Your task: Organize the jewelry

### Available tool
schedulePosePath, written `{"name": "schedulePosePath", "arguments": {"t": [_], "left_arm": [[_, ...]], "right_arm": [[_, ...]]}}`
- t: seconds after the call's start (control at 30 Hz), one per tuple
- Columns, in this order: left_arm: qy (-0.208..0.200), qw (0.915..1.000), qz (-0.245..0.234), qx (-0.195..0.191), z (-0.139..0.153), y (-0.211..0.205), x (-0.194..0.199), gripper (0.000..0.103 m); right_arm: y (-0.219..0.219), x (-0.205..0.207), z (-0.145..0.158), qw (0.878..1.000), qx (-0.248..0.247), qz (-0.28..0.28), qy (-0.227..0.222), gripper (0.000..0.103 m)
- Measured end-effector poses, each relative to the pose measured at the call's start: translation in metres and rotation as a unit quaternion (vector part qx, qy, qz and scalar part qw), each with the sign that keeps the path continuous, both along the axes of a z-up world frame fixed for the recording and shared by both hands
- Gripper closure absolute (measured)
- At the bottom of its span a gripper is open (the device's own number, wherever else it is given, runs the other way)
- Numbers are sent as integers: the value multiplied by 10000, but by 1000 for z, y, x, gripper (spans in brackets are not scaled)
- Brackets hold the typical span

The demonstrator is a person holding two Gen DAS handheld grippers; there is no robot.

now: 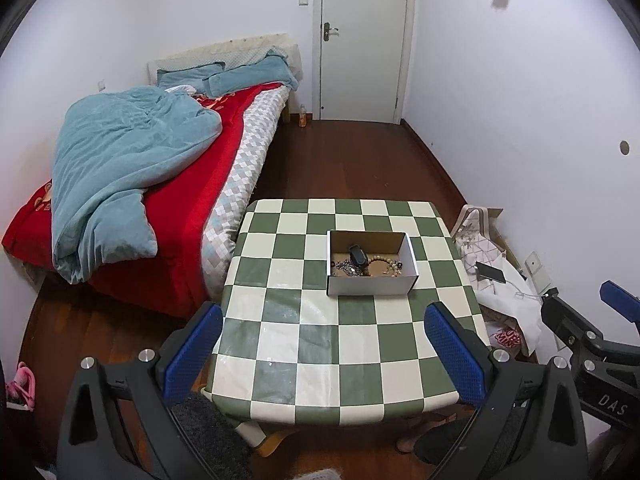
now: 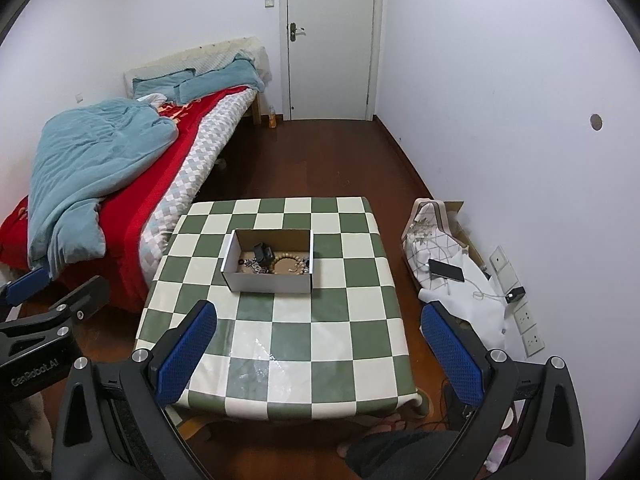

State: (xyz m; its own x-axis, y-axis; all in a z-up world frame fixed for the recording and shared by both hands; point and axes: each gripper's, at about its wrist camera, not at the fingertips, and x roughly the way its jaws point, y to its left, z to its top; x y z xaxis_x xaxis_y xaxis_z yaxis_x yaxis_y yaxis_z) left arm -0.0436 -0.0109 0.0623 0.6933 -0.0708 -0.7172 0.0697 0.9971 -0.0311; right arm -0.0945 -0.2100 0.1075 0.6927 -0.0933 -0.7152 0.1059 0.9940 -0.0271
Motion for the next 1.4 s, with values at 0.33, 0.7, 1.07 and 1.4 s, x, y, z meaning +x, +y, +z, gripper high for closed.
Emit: {"name": "schedulePosePath", "arguments": {"t": [0.33,0.7,1.07,1.4], "left_arm": [[43,9998,153,97,5,-7,48,0],[403,9981,345,305,-22,-10,101,0],[702,9960,366,416,-49,-15,117,0],[726,9959,338,417,-53,-17,121,0]], "right_arm": [[-1,59,3,9999,-119,-80,58,0],[0,132,-32,9983,-230,-80,539,0],[-4,157,-64,9954,-261,-124,910,0],[-7,158,-66,9953,-290,-156,907,0]]}}
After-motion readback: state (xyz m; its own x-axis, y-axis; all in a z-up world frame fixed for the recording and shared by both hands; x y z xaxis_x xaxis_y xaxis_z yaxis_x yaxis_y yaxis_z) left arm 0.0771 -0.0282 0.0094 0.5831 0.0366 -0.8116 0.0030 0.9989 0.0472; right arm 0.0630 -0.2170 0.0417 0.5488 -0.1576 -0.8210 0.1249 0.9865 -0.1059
